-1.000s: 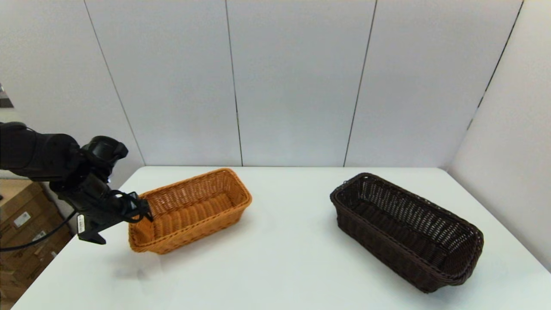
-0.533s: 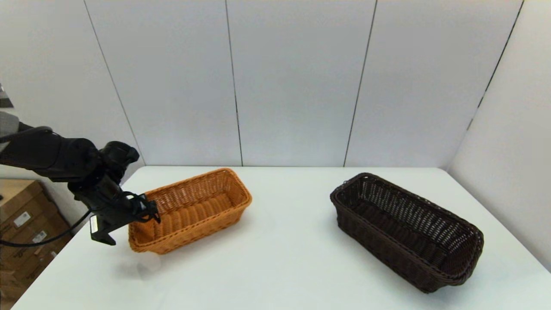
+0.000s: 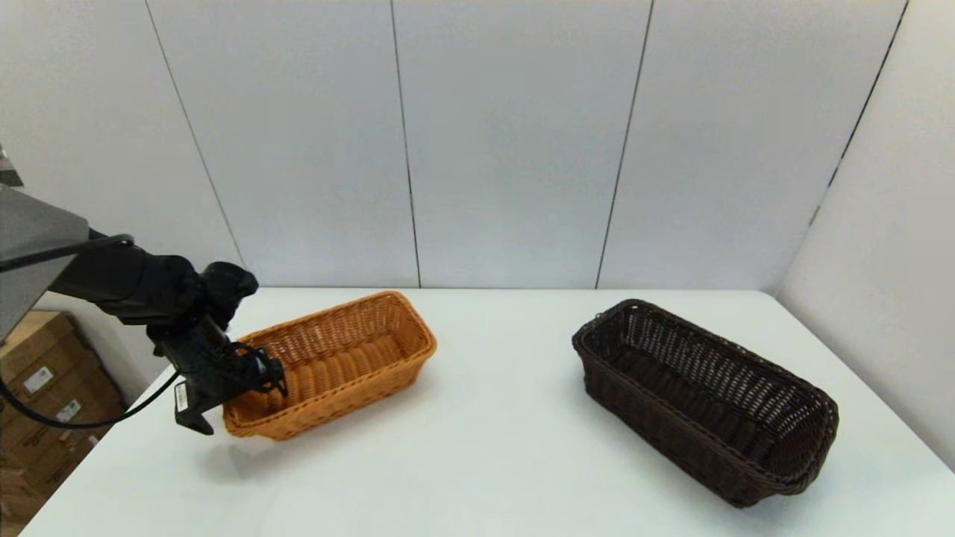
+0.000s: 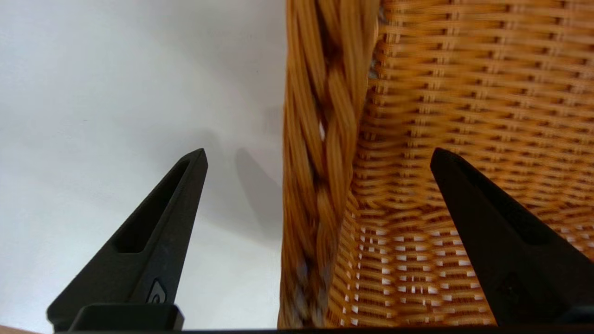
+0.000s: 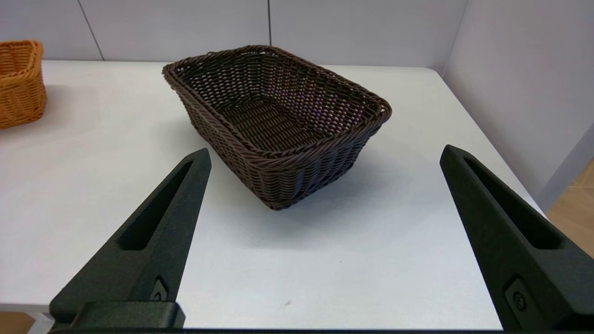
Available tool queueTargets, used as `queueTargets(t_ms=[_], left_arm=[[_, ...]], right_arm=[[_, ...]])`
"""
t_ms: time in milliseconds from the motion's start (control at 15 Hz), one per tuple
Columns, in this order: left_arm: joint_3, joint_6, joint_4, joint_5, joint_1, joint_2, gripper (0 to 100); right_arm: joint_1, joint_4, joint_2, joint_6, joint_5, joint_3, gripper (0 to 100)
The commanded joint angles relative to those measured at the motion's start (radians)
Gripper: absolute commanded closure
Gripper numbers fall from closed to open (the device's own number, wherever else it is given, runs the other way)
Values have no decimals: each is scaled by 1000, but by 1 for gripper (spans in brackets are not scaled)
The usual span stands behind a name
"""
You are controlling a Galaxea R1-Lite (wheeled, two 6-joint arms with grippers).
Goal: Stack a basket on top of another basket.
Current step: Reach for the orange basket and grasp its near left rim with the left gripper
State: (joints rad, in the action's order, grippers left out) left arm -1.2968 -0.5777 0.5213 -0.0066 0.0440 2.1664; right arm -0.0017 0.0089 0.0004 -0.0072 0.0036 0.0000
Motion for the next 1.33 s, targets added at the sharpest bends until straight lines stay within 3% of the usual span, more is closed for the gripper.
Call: queueTargets(t_ms=[67, 133, 200, 800, 1133, 1333], left_arm=[[-2, -19, -6, 0, -4, 32, 0], [-2, -24, -6, 0, -4, 36, 0], [-2, -27, -6, -1, -4, 35, 100], [-6, -24, -4, -9, -4, 23, 100], [-6, -22, -4, -78, -4, -3, 100], [-2, -10, -1, -213, -6, -51, 100]], right_arm=[[0, 0, 0, 0, 1, 0, 0], [0, 0, 0, 0, -1, 0, 0], [0, 0, 0, 0, 1, 0, 0], [0, 0, 0, 0, 1, 0, 0], [0, 0, 0, 0, 1, 0, 0], [0, 0, 0, 0, 1, 0, 0]])
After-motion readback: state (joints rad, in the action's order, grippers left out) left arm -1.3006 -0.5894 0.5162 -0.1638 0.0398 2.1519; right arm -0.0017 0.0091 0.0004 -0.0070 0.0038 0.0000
